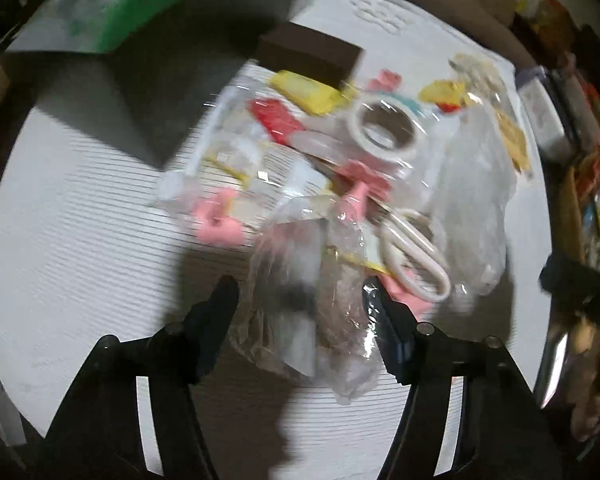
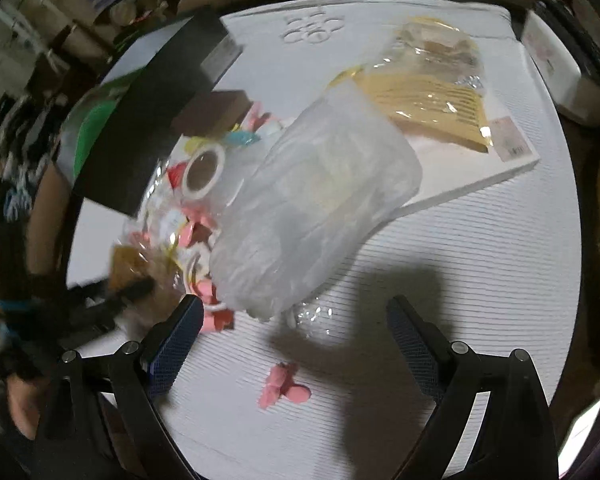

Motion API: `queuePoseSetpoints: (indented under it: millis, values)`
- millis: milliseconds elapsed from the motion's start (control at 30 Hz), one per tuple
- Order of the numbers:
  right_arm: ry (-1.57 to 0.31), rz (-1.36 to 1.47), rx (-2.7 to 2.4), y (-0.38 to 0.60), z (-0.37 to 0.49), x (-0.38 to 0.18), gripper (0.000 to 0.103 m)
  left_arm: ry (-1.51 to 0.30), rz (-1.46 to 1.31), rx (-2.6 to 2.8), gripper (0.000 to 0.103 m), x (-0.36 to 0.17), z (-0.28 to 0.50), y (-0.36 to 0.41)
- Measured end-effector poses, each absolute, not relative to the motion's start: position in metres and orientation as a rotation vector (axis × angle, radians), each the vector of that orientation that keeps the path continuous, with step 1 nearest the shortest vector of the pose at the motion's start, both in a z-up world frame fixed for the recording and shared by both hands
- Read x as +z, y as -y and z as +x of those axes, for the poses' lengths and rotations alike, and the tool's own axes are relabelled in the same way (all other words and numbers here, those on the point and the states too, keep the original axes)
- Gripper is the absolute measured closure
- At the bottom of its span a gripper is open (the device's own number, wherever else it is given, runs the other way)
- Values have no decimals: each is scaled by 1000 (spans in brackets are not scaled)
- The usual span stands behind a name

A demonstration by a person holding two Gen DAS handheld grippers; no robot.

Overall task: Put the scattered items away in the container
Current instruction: 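Move both grippers back over the items on the table, then grasp the clear plastic bag with the left gripper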

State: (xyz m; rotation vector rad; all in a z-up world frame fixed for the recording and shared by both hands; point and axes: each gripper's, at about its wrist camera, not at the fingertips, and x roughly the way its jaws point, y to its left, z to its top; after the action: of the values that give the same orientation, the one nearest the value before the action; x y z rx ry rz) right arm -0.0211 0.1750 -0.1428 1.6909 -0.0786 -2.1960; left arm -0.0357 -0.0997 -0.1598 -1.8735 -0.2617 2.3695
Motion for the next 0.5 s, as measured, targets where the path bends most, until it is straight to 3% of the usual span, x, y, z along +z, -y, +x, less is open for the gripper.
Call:
queuePoseSetpoints:
  millis: [33,100,133,267,333,400,500]
  values:
    - [68,1686,-2200,-174,-20,-142,8,276,-1868,2391,42,-156,-36,111]
    - [74,1674,-2203,-176,-20,-141,8,326,-1861,2420,58,-153,-38,129]
    - [88,1669,-2201,-177,-21,-141,8,355,-1858,2424,60,-153,-39,138]
    - [145,1684,-2177,-180,-25,-145,8,365,-1876,2421,62,-159,-49,152]
    - [151,1680,-2173,-178,-25,-148,8,322,-1898,2421,55,-163,-52,148]
    - [154,1696,-2156,-175,-27,-155,8,267,-1934,2414,33,-168,-55,142]
    - [152,1711,-2129,-168,-28,-161,8,262,-1965,2316,27,-178,-56,132]
